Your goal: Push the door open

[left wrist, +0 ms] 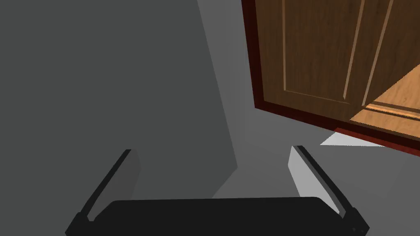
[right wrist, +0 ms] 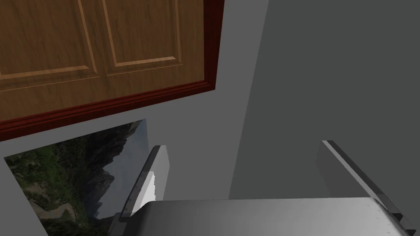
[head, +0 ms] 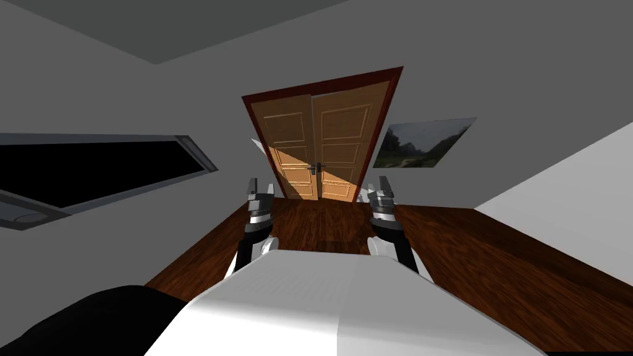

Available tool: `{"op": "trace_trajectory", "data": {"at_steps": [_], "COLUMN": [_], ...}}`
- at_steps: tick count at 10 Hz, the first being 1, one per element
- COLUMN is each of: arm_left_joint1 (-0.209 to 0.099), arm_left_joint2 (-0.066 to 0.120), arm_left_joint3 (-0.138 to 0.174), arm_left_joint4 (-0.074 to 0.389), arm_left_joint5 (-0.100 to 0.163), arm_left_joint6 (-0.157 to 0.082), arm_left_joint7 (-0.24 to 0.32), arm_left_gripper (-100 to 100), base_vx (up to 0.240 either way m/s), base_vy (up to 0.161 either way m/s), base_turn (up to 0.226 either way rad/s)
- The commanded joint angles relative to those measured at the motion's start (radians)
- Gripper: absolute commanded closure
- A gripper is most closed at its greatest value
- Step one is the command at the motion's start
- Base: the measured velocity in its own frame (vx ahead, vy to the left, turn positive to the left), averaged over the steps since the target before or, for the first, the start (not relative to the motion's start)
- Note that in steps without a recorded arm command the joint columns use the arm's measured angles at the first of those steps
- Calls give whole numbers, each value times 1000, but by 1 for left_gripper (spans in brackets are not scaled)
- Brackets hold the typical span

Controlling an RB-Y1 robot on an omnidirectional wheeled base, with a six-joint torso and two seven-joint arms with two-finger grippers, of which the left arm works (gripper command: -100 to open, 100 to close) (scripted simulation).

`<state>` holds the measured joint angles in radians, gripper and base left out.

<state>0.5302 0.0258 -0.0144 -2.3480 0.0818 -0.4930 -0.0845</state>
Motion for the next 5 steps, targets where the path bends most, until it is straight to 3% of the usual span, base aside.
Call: {"op": "trace_trajectory", "data": {"at_steps": [1,2,5], "arm_left_joint1": [-21,-21,-65], "arm_left_joint2": [7,7,19], "arm_left_joint3": [0,0,1], "arm_left_joint4": [35,35,111], "arm_left_joint5": [3,3,9], "arm_left_joint6": [1,1,3], "arm_left_joint7": [2,2,6], "arm_left_gripper": [-100,-100,-100], "base_vx": [35,20,107], "base_vy": [11,-7,2], "base_turn": [-18,-6,-13]}}
